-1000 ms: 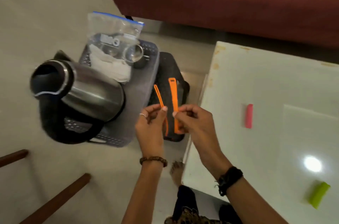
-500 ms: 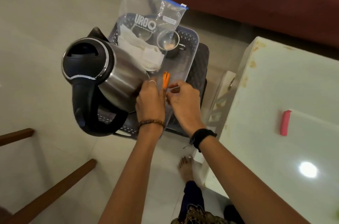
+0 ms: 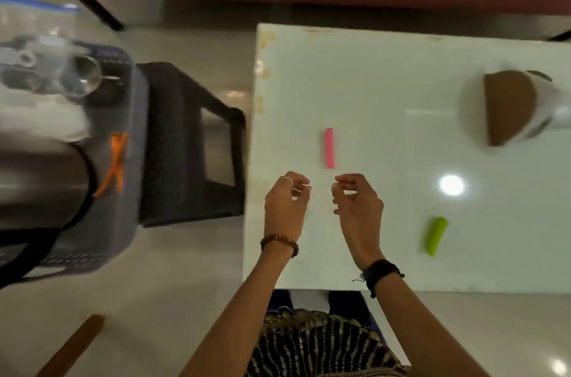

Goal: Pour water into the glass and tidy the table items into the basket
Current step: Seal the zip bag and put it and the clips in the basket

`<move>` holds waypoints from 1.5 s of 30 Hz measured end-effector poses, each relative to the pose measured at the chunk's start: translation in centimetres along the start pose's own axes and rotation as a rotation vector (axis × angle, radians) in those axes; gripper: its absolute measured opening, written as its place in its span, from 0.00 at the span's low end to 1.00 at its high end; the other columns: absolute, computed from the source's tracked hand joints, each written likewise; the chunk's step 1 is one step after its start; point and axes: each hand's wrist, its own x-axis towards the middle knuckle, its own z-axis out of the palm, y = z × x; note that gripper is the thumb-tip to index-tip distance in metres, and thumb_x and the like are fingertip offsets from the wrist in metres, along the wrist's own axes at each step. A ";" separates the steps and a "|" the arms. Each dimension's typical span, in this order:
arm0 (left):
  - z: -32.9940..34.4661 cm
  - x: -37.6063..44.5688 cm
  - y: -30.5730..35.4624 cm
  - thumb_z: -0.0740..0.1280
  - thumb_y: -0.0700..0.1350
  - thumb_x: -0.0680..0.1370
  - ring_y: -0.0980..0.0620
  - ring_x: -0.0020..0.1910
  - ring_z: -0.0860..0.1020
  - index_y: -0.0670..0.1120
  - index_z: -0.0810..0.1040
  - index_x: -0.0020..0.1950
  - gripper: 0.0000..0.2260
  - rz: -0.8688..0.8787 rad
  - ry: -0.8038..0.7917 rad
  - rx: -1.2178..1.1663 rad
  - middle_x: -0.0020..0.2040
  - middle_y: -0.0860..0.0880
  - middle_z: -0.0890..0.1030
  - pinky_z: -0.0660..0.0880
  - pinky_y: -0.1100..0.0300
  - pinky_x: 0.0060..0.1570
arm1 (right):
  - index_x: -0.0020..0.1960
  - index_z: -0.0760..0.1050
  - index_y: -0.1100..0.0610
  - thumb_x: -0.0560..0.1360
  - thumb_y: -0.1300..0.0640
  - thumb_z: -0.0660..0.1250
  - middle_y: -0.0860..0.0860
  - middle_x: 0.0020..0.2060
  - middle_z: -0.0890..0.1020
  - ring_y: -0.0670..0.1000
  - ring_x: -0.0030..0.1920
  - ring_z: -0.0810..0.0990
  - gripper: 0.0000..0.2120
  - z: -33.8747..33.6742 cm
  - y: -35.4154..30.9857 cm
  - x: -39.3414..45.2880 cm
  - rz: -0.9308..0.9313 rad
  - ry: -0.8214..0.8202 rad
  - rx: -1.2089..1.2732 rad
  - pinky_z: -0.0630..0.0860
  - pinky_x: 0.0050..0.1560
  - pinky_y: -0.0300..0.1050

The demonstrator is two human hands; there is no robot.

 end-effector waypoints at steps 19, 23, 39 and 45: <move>10.6 5.5 2.5 0.62 0.30 0.73 0.43 0.49 0.77 0.43 0.77 0.56 0.16 0.150 0.036 0.287 0.54 0.40 0.75 0.76 0.55 0.49 | 0.51 0.69 0.54 0.72 0.67 0.63 0.53 0.51 0.74 0.53 0.44 0.77 0.12 -12.6 10.2 4.2 0.284 0.140 -0.010 0.80 0.39 0.51; 8.6 3.7 3.8 0.65 0.30 0.71 0.50 0.41 0.78 0.49 0.73 0.48 0.15 0.030 0.078 -0.120 0.48 0.46 0.78 0.74 0.70 0.35 | 0.53 0.66 0.53 0.72 0.67 0.67 0.52 0.48 0.77 0.47 0.40 0.78 0.16 -10.2 6.2 4.1 0.192 0.009 0.267 0.74 0.28 0.30; -21.8 -0.6 -1.9 0.67 0.32 0.71 0.73 0.37 0.75 0.41 0.77 0.49 0.09 0.045 0.768 0.009 0.44 0.47 0.79 0.69 0.81 0.41 | 0.49 0.72 0.49 0.72 0.60 0.69 0.41 0.36 0.78 0.41 0.39 0.80 0.10 15.9 -13.7 -7.0 -0.259 -0.653 0.320 0.81 0.42 0.40; -24.9 0.1 -7.7 0.67 0.37 0.73 0.52 0.46 0.78 0.42 0.78 0.51 0.07 -0.130 0.680 0.003 0.47 0.44 0.81 0.72 0.65 0.46 | 0.57 0.70 0.58 0.75 0.58 0.66 0.51 0.44 0.81 0.48 0.41 0.80 0.12 22.6 -14.3 -9.8 -0.449 -0.661 -0.064 0.77 0.41 0.38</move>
